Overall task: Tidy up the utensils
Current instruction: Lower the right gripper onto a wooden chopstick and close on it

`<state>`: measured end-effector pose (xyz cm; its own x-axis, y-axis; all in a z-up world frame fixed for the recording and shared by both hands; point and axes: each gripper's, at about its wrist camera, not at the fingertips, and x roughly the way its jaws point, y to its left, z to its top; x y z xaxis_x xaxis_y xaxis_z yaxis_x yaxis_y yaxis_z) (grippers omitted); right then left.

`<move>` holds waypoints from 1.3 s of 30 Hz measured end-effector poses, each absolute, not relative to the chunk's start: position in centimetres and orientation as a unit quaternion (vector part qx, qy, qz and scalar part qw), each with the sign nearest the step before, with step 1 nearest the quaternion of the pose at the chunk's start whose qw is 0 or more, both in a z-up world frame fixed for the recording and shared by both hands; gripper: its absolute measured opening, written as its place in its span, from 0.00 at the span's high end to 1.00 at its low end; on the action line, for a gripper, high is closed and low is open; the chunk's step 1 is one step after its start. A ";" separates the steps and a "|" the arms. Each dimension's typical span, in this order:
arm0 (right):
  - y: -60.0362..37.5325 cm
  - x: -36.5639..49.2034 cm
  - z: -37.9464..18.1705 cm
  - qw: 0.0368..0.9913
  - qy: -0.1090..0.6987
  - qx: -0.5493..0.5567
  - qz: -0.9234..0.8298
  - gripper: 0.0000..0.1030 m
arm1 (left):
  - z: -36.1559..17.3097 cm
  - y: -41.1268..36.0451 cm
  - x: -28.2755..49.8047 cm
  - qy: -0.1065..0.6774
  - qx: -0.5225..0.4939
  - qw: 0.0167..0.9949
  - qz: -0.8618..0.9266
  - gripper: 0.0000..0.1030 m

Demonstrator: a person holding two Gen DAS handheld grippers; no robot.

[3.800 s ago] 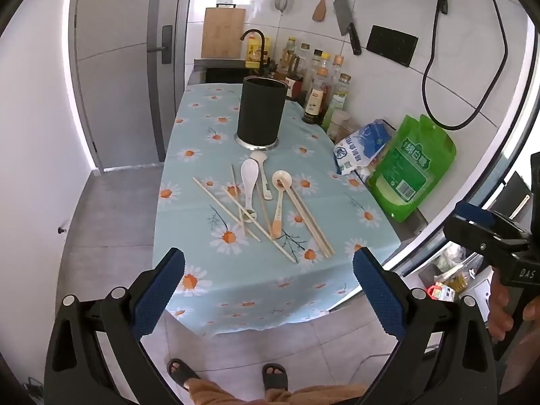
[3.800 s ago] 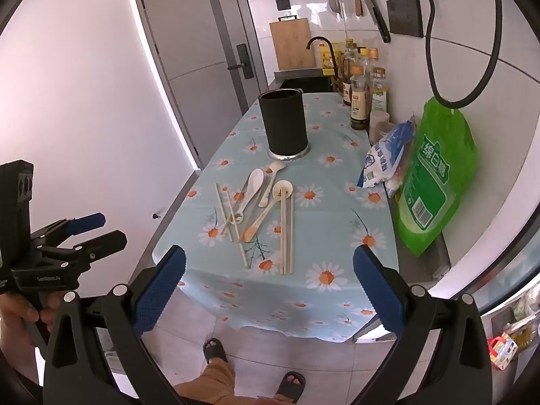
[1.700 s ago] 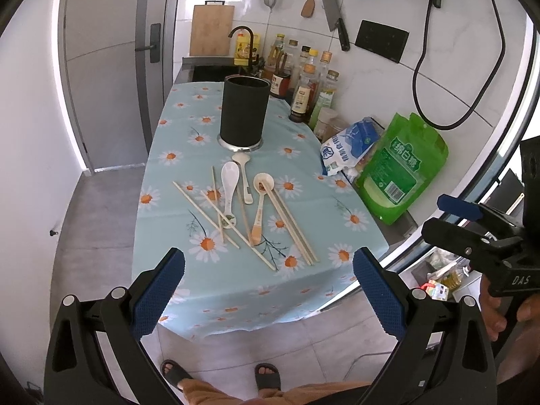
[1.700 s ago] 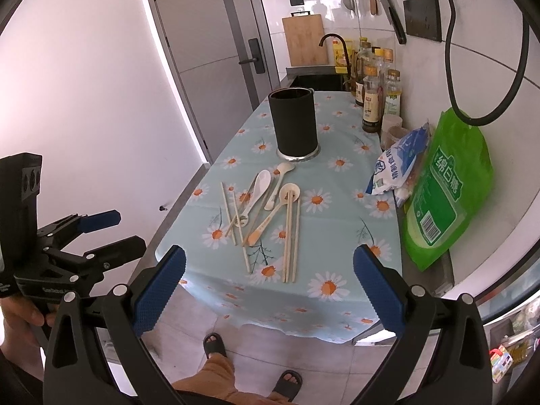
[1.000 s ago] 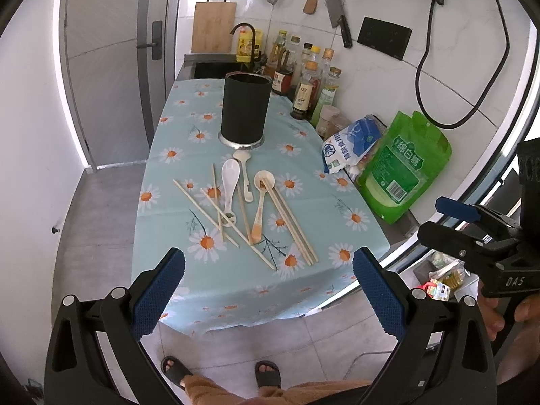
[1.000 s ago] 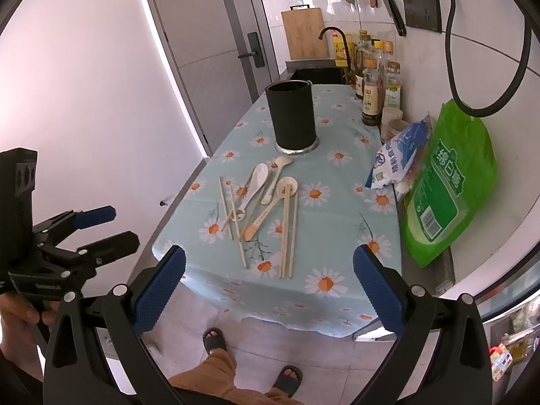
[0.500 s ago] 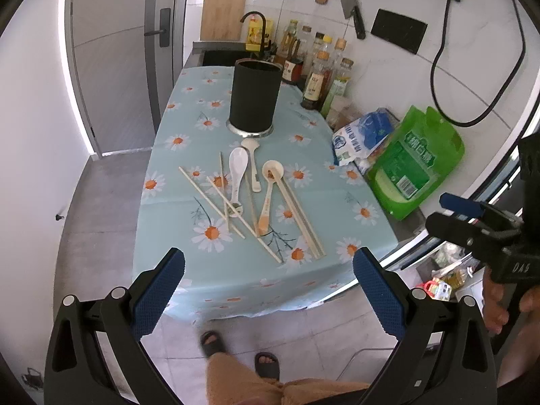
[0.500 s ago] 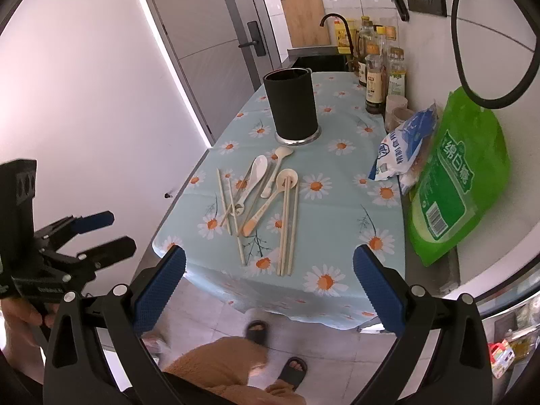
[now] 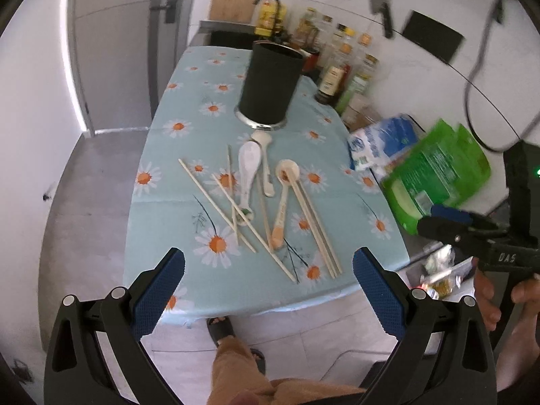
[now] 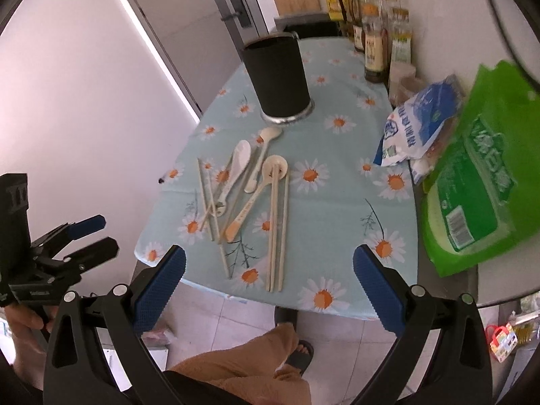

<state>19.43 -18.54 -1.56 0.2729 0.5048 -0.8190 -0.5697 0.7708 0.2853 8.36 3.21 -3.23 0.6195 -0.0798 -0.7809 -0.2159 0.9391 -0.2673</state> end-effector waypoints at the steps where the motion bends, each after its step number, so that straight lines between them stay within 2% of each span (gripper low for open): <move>1: -18.0 20.2 -2.1 0.790 0.511 -0.035 0.336 0.04 | -3.6 3.7 8.7 0.435 -0.178 0.882 0.044 0.06; 8: -14.5 24.7 -5.6 0.753 0.566 -0.037 0.334 0.05 | -6.3 6.4 10.3 0.449 -0.214 0.864 0.074 0.07; 11: -12.9 26.5 -7.1 0.732 0.592 -0.050 0.333 0.15 | -7.9 6.8 11.0 0.461 -0.217 0.857 0.073 0.07; 13: -11.7 27.5 -8.1 0.722 0.608 -0.071 0.323 0.17 | -8.8 7.0 11.1 0.465 -0.222 0.854 0.069 0.07; 14: -11.2 27.8 -8.4 0.719 0.614 -0.084 0.316 0.22 | -9.2 7.1 11.2 0.467 -0.226 0.853 0.067 0.07; 20: -8.3 30.1 -11.8 0.675 0.669 -0.116 0.289 0.35 | -11.4 8.0 11.7 0.472 -0.259 0.840 0.065 0.07; 24: -7.2 31.2 -14.0 0.643 0.707 -0.114 0.272 0.53 | -11.7 8.5 11.9 0.473 -0.263 0.839 0.058 0.07; 28: -6.9 31.5 -14.1 0.645 0.709 -0.127 0.256 0.59 | -11.9 9.3 12.0 0.471 -0.272 0.837 0.059 0.07; 32: -6.5 32.0 -14.1 0.645 0.711 -0.135 0.247 0.73 | -12.2 10.0 12.4 0.472 -0.278 0.834 0.061 0.07; 39: -5.5 32.8 -15.0 0.638 0.720 -0.142 0.233 0.81 | -12.4 10.8 13.0 0.473 -0.282 0.833 0.057 0.07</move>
